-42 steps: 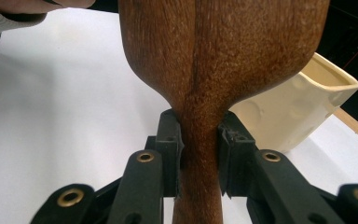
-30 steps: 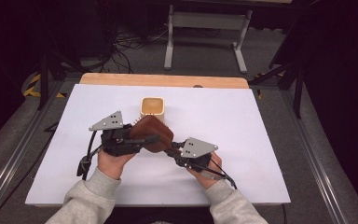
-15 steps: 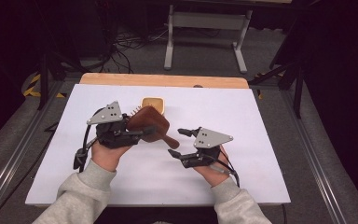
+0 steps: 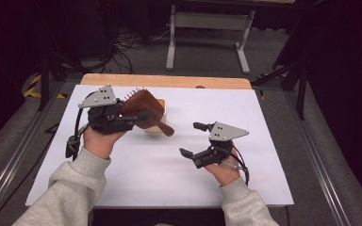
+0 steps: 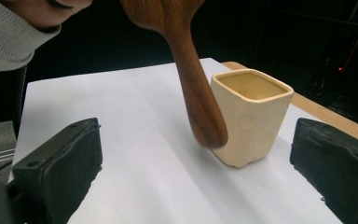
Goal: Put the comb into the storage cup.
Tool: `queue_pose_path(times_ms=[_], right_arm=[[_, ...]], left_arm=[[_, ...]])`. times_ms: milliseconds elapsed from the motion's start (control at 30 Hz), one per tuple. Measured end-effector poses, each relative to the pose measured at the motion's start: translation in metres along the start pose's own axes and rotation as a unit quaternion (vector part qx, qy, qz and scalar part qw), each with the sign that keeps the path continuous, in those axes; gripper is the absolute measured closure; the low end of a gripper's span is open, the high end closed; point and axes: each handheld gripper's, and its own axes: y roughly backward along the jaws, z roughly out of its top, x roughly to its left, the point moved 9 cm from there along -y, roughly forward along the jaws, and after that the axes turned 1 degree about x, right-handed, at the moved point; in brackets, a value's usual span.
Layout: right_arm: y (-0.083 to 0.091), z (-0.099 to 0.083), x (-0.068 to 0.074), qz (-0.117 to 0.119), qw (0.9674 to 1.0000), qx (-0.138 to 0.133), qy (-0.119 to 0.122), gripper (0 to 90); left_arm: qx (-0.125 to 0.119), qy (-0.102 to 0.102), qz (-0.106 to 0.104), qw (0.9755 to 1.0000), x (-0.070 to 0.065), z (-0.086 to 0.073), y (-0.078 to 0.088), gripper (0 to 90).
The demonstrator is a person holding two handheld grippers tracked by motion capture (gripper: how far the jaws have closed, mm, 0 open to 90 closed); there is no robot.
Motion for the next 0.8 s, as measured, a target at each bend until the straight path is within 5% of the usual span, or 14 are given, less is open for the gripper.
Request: queue_pose_path(times_ms=[800], right_arm=[[0.013, -0.003, -0.015, -0.014, 0.9996, -0.006, -0.024, 0.2]], left_arm=[[0.005, 0.003, 0.049, 0.9988, 0.036, 0.025, 0.000, 56.5]])
